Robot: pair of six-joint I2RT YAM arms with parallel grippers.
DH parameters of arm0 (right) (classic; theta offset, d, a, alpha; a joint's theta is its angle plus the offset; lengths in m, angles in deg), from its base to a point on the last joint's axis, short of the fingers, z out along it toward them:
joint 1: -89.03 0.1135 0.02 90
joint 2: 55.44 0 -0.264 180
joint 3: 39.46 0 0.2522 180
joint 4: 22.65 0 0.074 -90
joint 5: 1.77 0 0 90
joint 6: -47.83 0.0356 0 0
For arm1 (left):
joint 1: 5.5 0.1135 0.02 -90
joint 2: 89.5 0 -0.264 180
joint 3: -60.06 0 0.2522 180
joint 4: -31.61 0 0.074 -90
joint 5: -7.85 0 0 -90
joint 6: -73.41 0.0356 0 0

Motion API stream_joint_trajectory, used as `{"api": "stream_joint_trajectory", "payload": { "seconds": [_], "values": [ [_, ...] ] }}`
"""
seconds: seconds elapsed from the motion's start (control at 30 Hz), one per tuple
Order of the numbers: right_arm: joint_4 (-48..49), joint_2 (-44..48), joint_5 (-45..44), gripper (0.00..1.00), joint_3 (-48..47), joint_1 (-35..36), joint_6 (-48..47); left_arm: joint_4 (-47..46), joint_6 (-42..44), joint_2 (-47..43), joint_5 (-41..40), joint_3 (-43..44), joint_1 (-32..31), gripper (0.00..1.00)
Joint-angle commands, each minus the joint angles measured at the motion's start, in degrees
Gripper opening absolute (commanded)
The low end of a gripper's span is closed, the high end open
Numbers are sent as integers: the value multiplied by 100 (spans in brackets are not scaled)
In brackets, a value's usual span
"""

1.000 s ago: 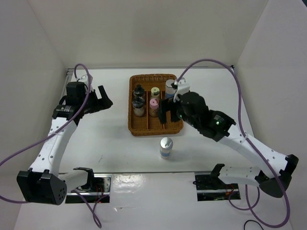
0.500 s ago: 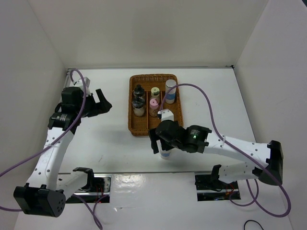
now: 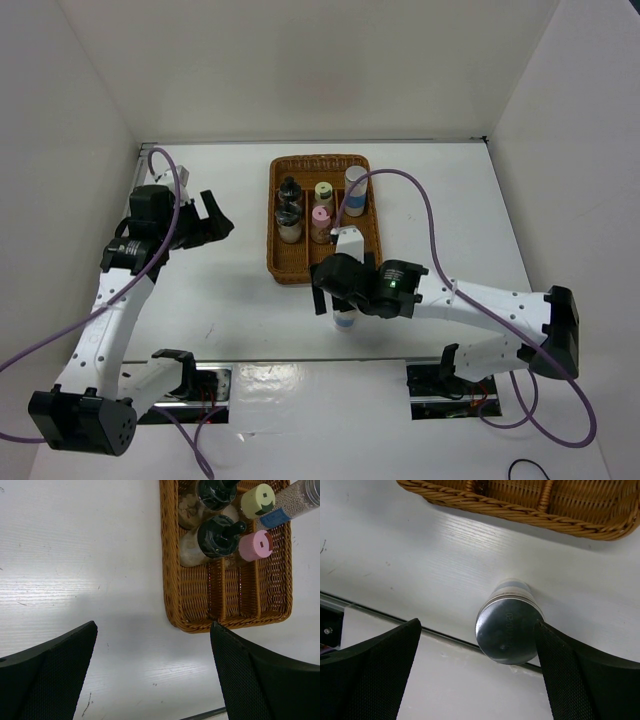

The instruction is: Organize the condiment bottles

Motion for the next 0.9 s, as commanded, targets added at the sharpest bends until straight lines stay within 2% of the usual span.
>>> {"api": "stream_joint_trajectory", "payload": {
  "seconds": [0.0, 0.2, 0.47, 0.67, 0.87],
  "values": [
    [-578, 83, -202, 98, -181, 29, 309, -122, 133, -28, 111, 1, 28, 99],
    [-631, 22, -202, 98, 223, -50, 607, -175, 185, 86, 111, -51, 28, 99],
    [-833, -102, -378, 98, 276, -181, 836, -175, 185, 139, 111, -52, 28, 99],
    [-218, -102, -53, 98, 812, -305, 722, -175, 185, 139, 111, -52, 28, 99],
    [230, -268, 53, 98, 927, -358, 512, -227, 185, 139, 111, -104, 28, 99]
  ]
}}
